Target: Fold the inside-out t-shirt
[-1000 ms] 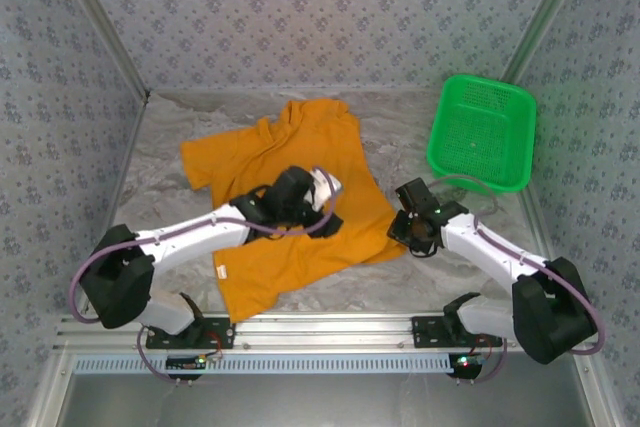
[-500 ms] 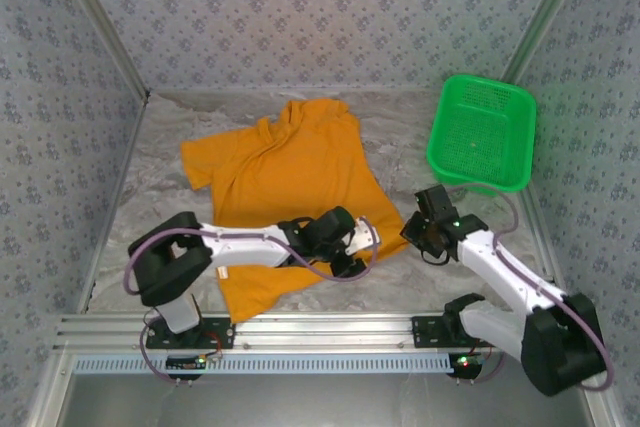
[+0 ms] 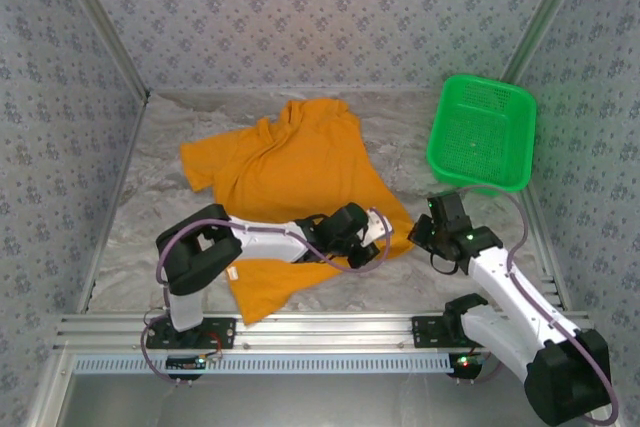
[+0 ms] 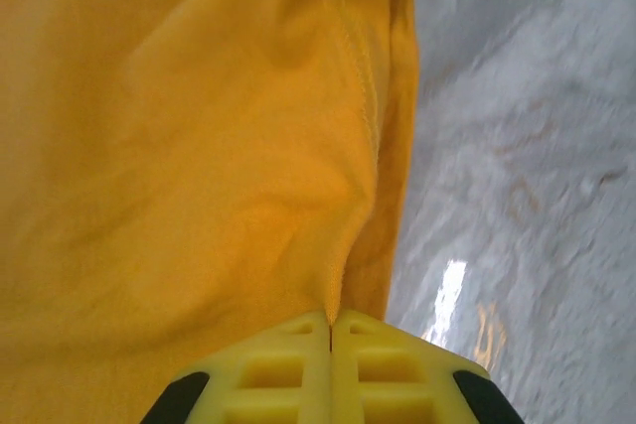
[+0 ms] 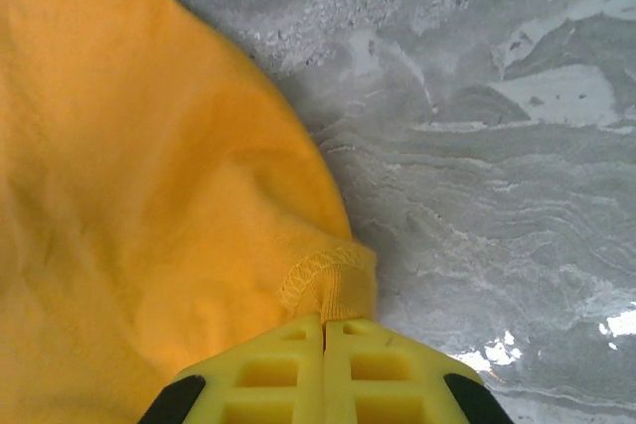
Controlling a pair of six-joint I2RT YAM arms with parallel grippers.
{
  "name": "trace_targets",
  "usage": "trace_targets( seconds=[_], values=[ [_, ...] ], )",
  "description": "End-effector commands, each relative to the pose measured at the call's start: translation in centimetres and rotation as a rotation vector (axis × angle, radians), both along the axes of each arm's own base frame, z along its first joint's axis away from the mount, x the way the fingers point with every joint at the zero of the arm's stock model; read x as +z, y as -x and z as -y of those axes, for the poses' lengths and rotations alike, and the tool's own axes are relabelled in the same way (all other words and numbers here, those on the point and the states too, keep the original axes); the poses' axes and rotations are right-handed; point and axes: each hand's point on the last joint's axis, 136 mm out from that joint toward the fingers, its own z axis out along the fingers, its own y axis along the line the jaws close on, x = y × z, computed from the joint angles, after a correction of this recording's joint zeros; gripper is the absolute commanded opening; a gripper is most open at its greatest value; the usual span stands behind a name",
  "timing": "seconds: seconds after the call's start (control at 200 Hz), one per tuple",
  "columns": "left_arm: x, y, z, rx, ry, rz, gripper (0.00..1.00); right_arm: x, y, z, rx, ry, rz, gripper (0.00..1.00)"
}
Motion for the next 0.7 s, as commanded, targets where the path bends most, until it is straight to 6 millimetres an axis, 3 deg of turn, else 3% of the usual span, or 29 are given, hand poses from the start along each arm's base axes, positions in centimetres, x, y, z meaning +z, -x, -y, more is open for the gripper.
trace_targets(
  seconds=[0.0, 0.115, 0.25, 0.315, 0.35, 0.38, 0.425, 0.585, 0.695],
  values=[
    [3.2, -0.3, 1.8, 0.008, 0.115, -0.073, 0.00, 0.2, 0.1, 0.8, -0.019, 0.026, 0.003, 0.00],
    [5.2, 1.1, 1.8, -0.059, 0.151, -0.126, 0.00, 0.6, -0.6, 0.8, -0.009, 0.023, 0.031, 0.00],
    [5.2, 2.3, 1.3, -0.078, 0.150, -0.224, 0.00, 0.2, -0.6, 1.5, -0.010, 0.059, 0.022, 0.00],
    [5.5, 1.8, 1.1, -0.040, 0.165, -0.276, 0.00, 0.4, -0.7, 1.4, 0.009, 0.055, 0.030, 0.00],
    [6.0, 1.3, 0.9, -0.008, 0.183, -0.308, 0.00, 0.7, -0.8, 1.2, 0.025, 0.046, 0.034, 0.14],
    [6.5, 0.8, 0.8, 0.017, 0.201, -0.332, 0.00, 1.0, -0.9, 0.6, 0.072, 0.029, 0.046, 0.29],
    [7.2, 0.3, 0.5, 0.037, 0.221, -0.370, 0.00, 1.7, -0.9, -0.6, 0.167, 0.004, 0.061, 0.39],
    [8.8, -2.2, -1.0, 0.111, 0.252, -0.432, 0.00, 3.9, 1.0, -5.3, 0.431, -0.178, 0.141, 0.44],
    [8.7, -2.6, -1.4, 0.109, 0.245, -0.444, 0.00, 4.1, 2.7, -7.5, 0.567, -0.229, 0.219, 0.45]
  ],
)
